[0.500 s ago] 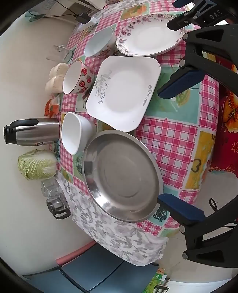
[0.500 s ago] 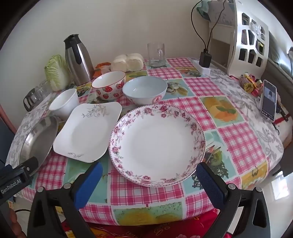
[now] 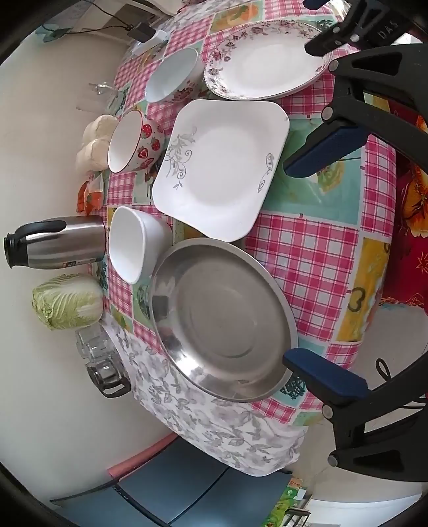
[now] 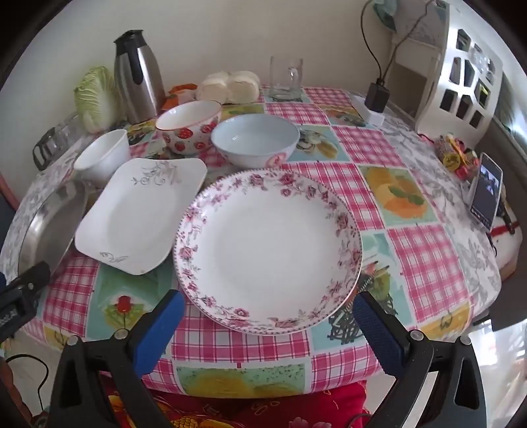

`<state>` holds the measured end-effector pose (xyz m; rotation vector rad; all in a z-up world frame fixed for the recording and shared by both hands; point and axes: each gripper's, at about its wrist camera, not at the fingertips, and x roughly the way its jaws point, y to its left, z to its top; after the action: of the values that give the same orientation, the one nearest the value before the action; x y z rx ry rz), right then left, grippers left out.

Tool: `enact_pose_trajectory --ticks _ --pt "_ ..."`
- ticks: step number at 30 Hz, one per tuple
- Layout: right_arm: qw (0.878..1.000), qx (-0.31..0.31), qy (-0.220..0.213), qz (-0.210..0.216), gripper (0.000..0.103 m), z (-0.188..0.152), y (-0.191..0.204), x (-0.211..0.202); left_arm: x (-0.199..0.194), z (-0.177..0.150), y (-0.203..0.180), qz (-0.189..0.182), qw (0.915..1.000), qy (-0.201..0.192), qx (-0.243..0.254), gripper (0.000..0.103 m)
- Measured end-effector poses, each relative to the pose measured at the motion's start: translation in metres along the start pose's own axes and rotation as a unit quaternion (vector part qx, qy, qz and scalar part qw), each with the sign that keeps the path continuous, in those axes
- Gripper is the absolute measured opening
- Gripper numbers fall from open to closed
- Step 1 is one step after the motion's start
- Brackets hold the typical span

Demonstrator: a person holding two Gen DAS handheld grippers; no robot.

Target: Organize plates and bowls

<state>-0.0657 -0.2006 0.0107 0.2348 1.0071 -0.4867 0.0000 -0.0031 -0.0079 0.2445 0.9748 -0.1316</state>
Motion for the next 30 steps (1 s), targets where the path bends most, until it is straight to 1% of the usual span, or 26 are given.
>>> enact_pose_trajectory --ticks 2,7,12,19,24,30 --pt "1.0 -0.012 0.002 0.001 0.103 -0.001 0.005 0.0 -0.001 0.002 -0.004 0.002 1.0 -0.001 0.005 0.103" --pt "0.999 -0.039 -0.017 -0.018 0.103 0.001 0.012 -0.004 -0.001 0.002 -0.01 0.013 0.9997 -0.006 0.019 0.103" --pt "0.997 -0.06 -0.033 -0.02 0.103 0.001 0.018 -0.006 0.0 0.002 -0.015 0.027 0.9992 -0.008 0.03 0.103" --pt "0.995 -0.084 -0.047 -0.009 0.103 -0.006 0.028 -0.011 -0.001 0.003 -0.02 0.038 0.9983 -0.013 0.042 0.103" --pt "0.995 -0.088 -0.056 -0.004 0.103 -0.008 0.032 -0.015 -0.002 0.004 -0.018 0.036 0.9985 -0.013 0.038 0.103" --pt "0.995 -0.078 -0.062 -0.022 0.103 -0.007 0.03 -0.016 -0.003 0.005 -0.021 0.033 0.9985 -0.015 0.04 0.103"
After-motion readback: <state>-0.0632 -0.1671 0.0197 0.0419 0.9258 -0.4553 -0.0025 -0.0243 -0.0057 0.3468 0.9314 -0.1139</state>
